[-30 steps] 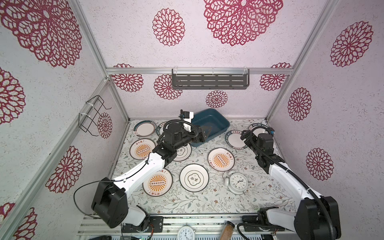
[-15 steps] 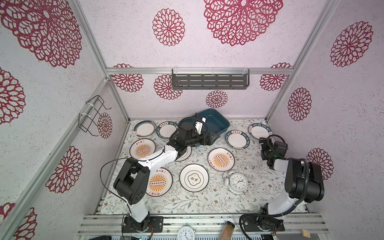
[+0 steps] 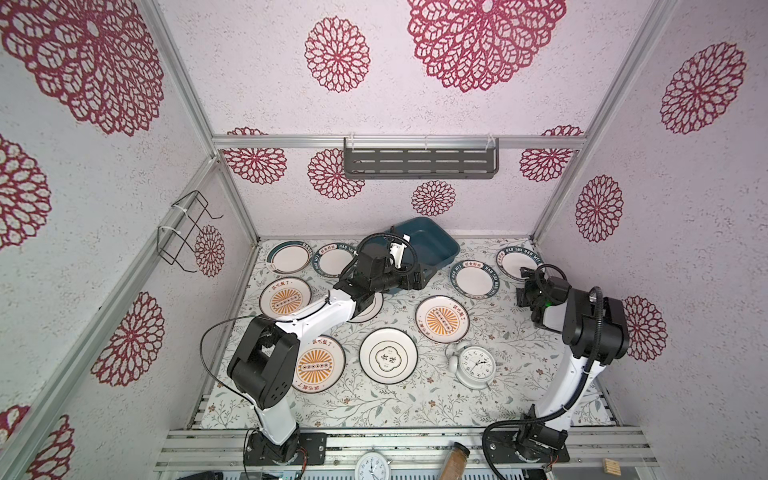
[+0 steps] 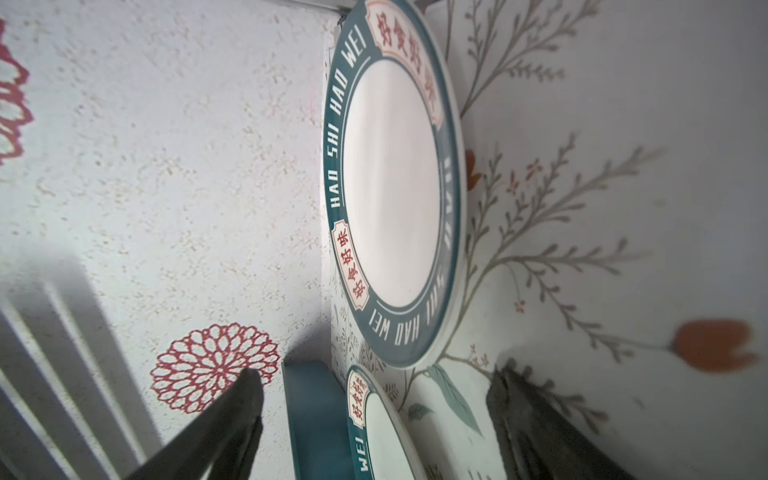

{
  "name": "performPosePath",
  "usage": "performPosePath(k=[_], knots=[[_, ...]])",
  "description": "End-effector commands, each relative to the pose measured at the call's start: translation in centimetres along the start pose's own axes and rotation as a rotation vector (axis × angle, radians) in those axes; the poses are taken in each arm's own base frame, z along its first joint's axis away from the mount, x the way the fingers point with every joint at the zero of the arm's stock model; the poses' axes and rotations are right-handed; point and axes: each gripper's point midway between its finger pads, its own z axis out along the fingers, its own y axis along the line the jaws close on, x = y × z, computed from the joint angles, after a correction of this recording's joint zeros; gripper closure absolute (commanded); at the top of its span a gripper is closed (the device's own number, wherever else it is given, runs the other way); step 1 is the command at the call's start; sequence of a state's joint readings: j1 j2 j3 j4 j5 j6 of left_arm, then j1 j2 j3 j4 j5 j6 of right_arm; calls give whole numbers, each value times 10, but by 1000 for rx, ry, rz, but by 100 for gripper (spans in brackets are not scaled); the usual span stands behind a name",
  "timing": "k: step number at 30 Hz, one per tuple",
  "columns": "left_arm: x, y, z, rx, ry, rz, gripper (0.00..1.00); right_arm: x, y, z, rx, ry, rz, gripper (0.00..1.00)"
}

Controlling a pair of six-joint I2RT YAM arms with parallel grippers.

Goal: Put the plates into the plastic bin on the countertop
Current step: 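Grasp the green-rimmed plate's edge with the right gripper and tilt it up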

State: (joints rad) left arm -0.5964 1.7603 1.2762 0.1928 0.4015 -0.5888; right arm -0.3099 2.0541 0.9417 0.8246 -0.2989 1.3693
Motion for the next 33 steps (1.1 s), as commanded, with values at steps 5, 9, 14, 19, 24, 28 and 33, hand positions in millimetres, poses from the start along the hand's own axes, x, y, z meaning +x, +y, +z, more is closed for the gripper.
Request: performPosePath(k=[5,9,14,19,24,28,33], knots=[[-8,10,5,-51,8,28,3,-4,-26,20,69,-5,94,26],[-10,11,4,-64,4,36,3,-8,-40,20,118,-40,123,36],[-10,11,2,-67,12,28,3,-11,-50,22,150,-66,136,54],[-10,7,2,-46,20,19,3,-9,-56,27,150,-58,154,74],[-16,1,-1,-1,3,-15,3,-10,-63,23,102,-84,209,91],[-16,-1,-3,8,4,-22,3,-8,-58,23,73,-73,214,99],[-16,-1,-6,3,-1,-18,3,-11,-40,18,42,-80,166,100]])
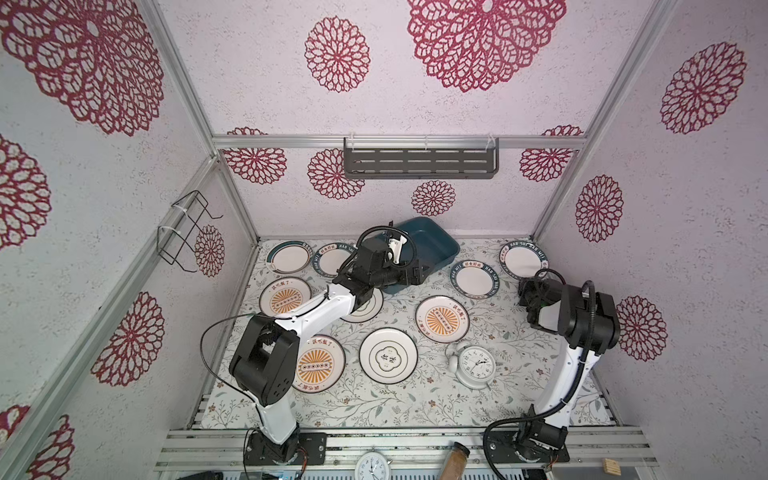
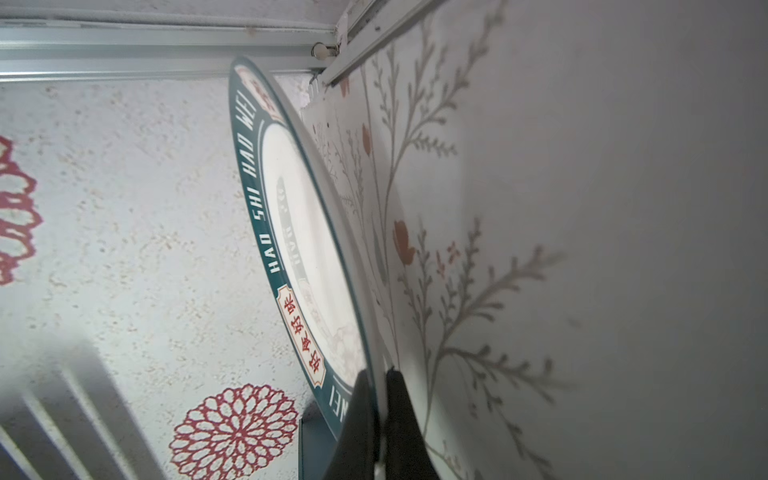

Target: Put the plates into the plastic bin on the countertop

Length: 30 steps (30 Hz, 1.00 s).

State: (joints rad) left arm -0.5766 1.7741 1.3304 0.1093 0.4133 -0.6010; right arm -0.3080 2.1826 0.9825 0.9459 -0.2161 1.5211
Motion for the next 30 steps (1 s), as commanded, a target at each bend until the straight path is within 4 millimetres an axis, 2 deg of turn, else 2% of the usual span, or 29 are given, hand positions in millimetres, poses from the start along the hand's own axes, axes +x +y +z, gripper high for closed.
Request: performPosePath(k=[1,5,9,16,22,26,30], knots=[[-9,-8,-6,26,-27,15,3,2,-15,-6,56,2,12,100],[-9,-7,-8,18,-29,15,3,8,17,-18,-12,26,-19,100],[-8,-7,-10,10,-22,16,3,27,47,-31,-82,119,-30,100],[-5,-3,-9,-14,12,23,3,65,75,-82,-60,212,-150,100],[-8,3,-4,29,46,-5,3,133,100,-131,0,410,-387,100],[-21,22,-3,27,44,-64,2,174,121,-164,-29,487,-506,100],[-33,39,-3,47,33,-124,0,211,137,-186,-81,564,-580,100]])
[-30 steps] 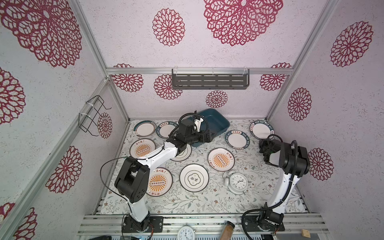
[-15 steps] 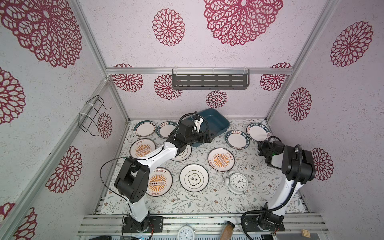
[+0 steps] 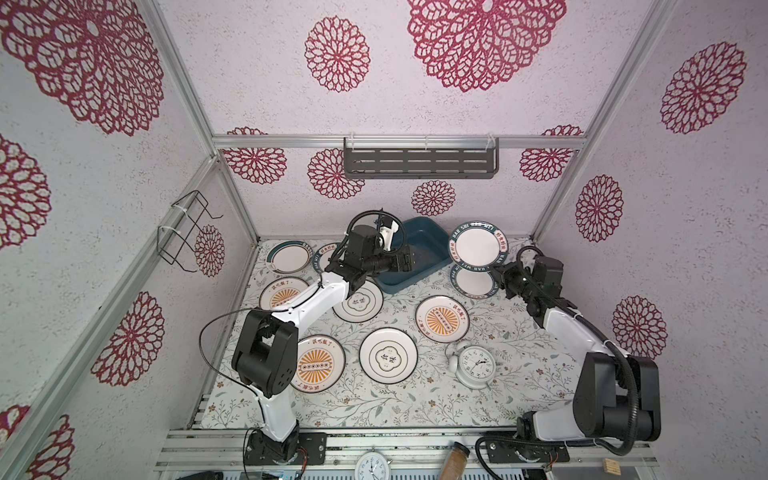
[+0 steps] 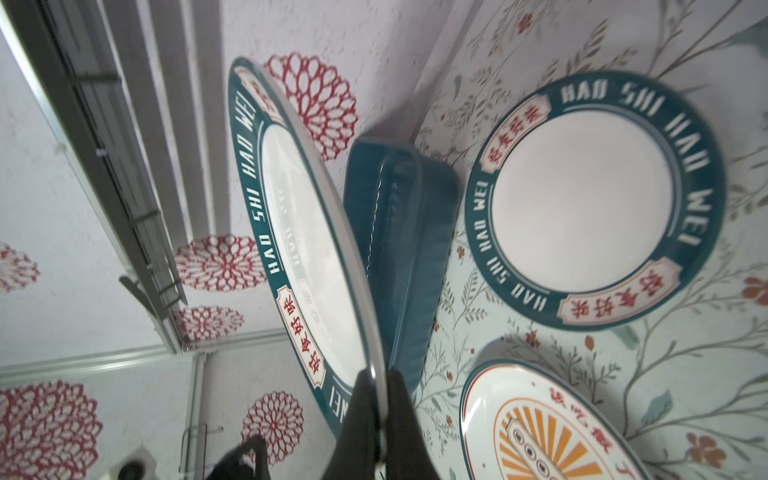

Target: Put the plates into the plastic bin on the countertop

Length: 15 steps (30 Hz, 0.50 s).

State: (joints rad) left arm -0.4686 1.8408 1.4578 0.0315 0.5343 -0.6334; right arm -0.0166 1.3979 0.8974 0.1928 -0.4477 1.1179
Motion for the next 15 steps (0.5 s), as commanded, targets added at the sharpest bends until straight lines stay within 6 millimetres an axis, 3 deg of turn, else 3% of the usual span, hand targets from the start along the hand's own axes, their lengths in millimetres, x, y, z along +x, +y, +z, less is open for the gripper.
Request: performPosePath(k=[1,5,10,15], knots=[[-3,11,2,50,17,-63,0,23,29,-6,-31,70,-119,100],[-11,17,2,98,3,-119,2,49,50,-1,-74,144,-169,100],[-6,23,6,101,10,-159,5,66,74,8,-121,209,-219,100],[-4,22,8,133,20,-175,19,80,83,19,-139,256,-232,100]])
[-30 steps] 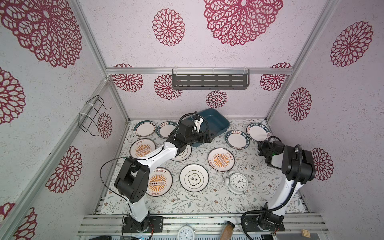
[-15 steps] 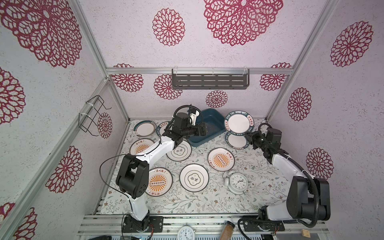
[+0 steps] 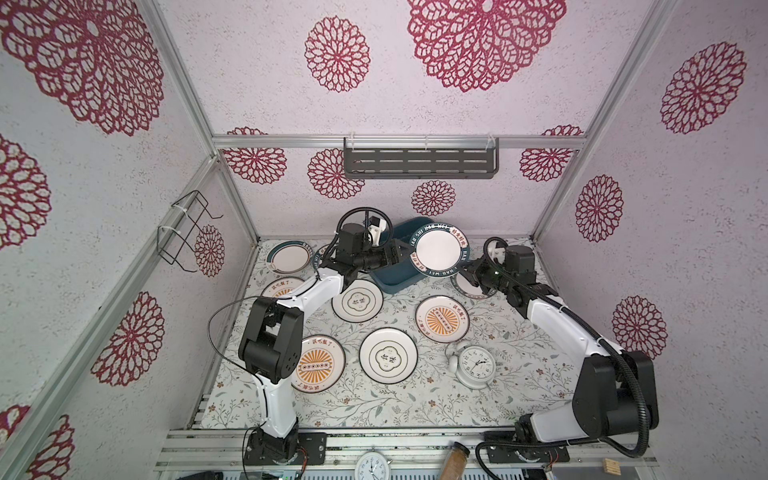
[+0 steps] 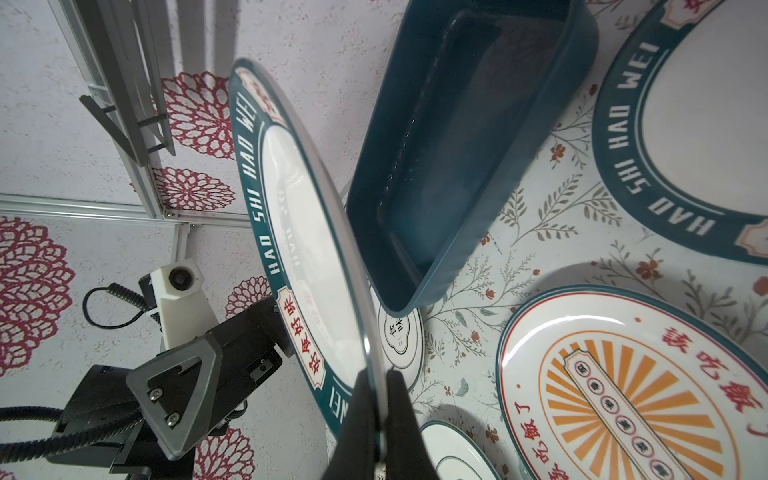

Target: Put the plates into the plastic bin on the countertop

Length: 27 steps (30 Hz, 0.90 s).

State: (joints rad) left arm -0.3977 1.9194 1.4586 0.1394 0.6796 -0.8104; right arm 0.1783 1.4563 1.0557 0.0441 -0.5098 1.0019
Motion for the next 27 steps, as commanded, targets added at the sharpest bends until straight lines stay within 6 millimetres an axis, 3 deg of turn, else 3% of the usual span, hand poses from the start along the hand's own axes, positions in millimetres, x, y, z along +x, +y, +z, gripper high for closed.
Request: performPosePath(k=[1,5,10,11,14,18,24,25,27], knots=[[1,-3,5,45,8,1,24,-2,33,-1,-89,5,-77,100],[2,-2,5,38,11,-4,44,-4,35,2,-99,-6,-79,100],[1,-3,8,48,16,-15,55,-2,42,4,-136,-17,-79,100],[7,11,15,31,33,-40,56,-2,43,4,-143,-18,-80,100],[8,17,18,19,36,-51,61,0,46,5,-155,-13,-79,100],[7,20,19,8,28,-64,79,2,47,8,-159,-9,-76,100],[2,19,17,1,4,-91,91,0,44,11,-153,-22,-73,100],[1,20,16,-6,0,-105,92,0,43,12,-151,-26,-72,98],[-2,21,15,-10,-11,-128,95,-2,39,14,-144,-40,-75,82]])
